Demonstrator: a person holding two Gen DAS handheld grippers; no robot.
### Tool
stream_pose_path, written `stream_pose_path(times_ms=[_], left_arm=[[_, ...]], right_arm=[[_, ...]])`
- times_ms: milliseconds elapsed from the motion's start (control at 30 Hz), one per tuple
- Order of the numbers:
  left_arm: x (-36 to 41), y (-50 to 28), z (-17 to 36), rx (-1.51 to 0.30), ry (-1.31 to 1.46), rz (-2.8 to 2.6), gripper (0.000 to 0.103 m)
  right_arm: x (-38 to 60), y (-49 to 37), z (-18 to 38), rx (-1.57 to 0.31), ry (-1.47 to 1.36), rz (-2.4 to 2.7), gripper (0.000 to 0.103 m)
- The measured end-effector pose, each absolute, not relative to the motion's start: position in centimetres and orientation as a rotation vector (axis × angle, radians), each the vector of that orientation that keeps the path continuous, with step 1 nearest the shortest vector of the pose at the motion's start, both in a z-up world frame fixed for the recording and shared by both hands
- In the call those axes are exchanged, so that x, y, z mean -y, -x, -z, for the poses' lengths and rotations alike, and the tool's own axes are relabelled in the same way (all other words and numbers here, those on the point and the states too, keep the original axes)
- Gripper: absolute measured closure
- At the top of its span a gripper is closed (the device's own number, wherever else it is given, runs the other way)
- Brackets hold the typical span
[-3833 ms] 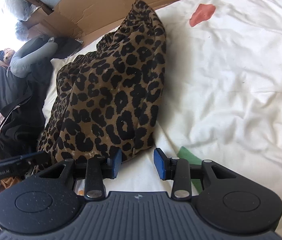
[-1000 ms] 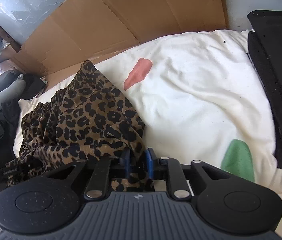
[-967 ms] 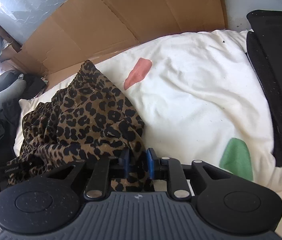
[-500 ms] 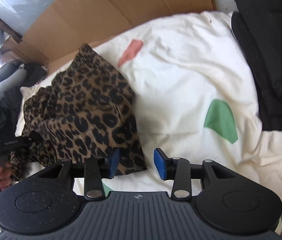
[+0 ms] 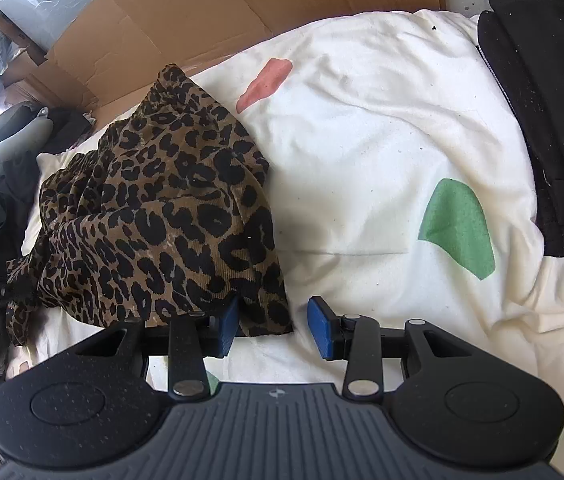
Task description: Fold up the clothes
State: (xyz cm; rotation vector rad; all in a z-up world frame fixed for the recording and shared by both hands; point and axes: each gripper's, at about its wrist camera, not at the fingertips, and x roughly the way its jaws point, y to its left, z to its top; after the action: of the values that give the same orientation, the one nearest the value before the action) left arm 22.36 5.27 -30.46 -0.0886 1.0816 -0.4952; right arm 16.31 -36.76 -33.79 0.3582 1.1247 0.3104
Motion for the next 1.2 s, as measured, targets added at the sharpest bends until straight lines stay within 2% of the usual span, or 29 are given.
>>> stream_pose_path(times_ms=[267,333,367,767,833,967,1033,1200], left_arm=[[-6.4,-20.4,32.7,-1.112,0.030,0.406,0.066],[-6.8,-20.5,33.0,-1.081,0.030,0.364,0.047],[-7.0,-20.6,33.2,-1.067,0.030,0.351,0.044],[-7.3,-23.5,34.6,-1.002,0.040,0.331,0.047],[-7.1,-23.5,34.4,-0.999,0.032,0.345,0.054],[-7.4,-23.1,34.2,-1.009,0.072,0.373,0.072],[-7.8,-23.0,34.1,-1.027,0.103,0.379,0.094],[-8.3,-22.0,32.7,-1.053,0.151,0.417,0.098]], right_arm=[[36.6,-16.3,33.8,-1.118,-0.348,-0.317,0.058],[36.6,-16.3,33.9,-1.118,-0.349,-0.316,0.058],[36.6,-16.3,33.9,-1.118,-0.347,-0.317,0.058],[36.5,-17.1,34.4,-1.115,-0.326,-0.306,0.058],[36.5,-17.1,34.4,-1.112,-0.331,-0.303,0.061],[36.6,-16.8,34.4,-1.104,-0.346,-0.314,0.086],[36.7,-16.5,34.3,-1.103,-0.354,-0.316,0.092],[36.9,-16.2,33.4,-1.119,-0.348,-0.319,0.100]])
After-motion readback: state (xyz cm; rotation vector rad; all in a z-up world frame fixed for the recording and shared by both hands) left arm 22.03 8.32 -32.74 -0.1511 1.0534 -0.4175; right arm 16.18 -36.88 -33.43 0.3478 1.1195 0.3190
